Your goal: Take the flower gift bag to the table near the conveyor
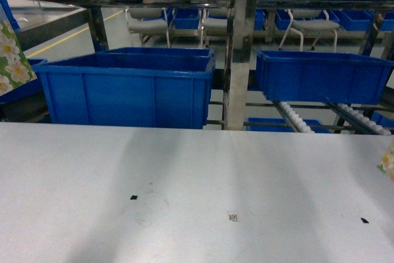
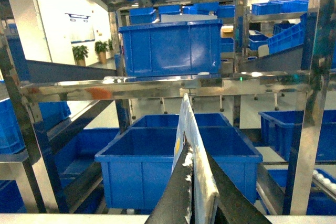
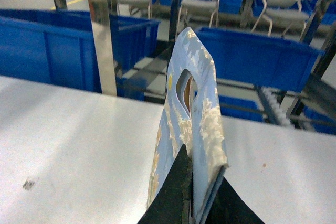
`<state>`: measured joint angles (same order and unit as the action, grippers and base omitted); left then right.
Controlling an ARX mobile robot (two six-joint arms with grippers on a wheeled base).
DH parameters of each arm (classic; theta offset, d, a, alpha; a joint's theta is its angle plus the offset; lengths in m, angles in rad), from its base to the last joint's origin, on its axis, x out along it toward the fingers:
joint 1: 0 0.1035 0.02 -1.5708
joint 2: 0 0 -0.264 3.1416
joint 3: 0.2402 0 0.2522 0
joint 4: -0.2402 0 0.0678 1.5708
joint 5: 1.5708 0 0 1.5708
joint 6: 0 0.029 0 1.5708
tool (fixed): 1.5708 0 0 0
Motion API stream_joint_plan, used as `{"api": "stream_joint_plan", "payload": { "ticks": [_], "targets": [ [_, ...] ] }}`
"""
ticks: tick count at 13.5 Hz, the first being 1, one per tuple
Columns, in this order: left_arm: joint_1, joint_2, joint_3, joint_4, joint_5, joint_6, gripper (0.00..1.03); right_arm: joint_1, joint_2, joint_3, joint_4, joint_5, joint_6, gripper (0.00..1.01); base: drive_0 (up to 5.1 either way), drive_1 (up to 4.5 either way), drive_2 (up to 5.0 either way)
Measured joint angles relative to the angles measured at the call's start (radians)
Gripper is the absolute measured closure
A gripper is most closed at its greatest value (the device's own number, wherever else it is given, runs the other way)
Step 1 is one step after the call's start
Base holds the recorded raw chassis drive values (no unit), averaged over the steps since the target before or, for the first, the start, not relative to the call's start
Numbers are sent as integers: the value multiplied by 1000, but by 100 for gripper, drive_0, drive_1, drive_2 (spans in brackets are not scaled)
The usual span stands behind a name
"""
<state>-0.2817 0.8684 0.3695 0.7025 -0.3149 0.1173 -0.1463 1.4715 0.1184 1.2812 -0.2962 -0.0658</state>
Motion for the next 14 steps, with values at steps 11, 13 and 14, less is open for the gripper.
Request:
{"api": "stream_joint_plan", "payload": {
  "ticks": [11, 13, 14],
  "targets": [
    [0, 0, 0, 0, 0, 0, 101, -85, 415, 176, -1, -20, -49, 99, 0, 0, 0],
    [0, 0, 0, 0, 0, 0, 101, -89, 455, 204, 0, -23, -57, 99, 0, 0, 0],
    [0, 0, 0, 0, 0, 0, 101, -84, 460, 212, 0, -22, -59, 99, 0, 0, 0]
  ]
}}
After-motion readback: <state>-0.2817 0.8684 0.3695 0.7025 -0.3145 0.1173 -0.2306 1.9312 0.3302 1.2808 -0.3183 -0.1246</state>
